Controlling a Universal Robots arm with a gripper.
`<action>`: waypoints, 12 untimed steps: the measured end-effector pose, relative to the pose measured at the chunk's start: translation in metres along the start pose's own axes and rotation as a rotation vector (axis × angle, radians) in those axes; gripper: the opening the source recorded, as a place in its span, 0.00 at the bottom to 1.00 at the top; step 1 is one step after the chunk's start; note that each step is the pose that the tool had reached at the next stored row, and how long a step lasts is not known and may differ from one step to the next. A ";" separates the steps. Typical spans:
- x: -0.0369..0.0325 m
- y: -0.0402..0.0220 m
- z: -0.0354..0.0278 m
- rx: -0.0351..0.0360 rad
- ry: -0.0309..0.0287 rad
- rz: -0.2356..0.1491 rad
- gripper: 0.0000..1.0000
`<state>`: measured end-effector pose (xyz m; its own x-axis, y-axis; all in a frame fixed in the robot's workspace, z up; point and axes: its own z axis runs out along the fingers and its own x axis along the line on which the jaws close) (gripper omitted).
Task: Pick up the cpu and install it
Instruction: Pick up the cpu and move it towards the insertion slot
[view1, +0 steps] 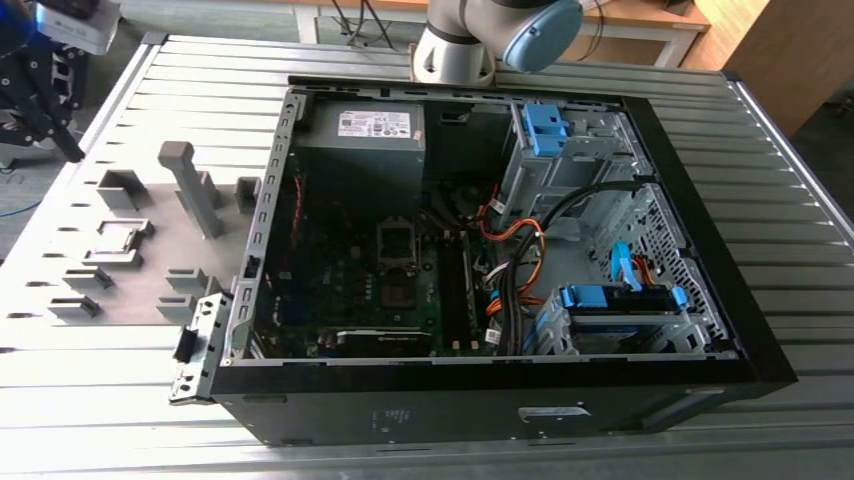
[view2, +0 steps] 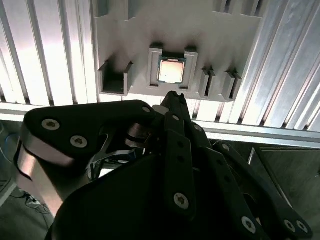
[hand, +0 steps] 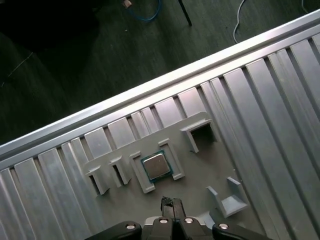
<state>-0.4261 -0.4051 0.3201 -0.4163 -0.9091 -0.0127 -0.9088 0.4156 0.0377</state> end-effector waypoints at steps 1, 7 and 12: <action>0.0000 0.0000 0.0000 0.0002 -0.0007 0.018 0.11; 0.0000 0.0000 0.0000 0.0016 -0.0047 0.127 0.11; 0.0000 0.0000 0.0001 0.0028 -0.0081 0.218 0.11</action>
<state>-0.4262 -0.4051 0.3199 -0.6036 -0.7972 -0.0125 -0.7970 0.6028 0.0377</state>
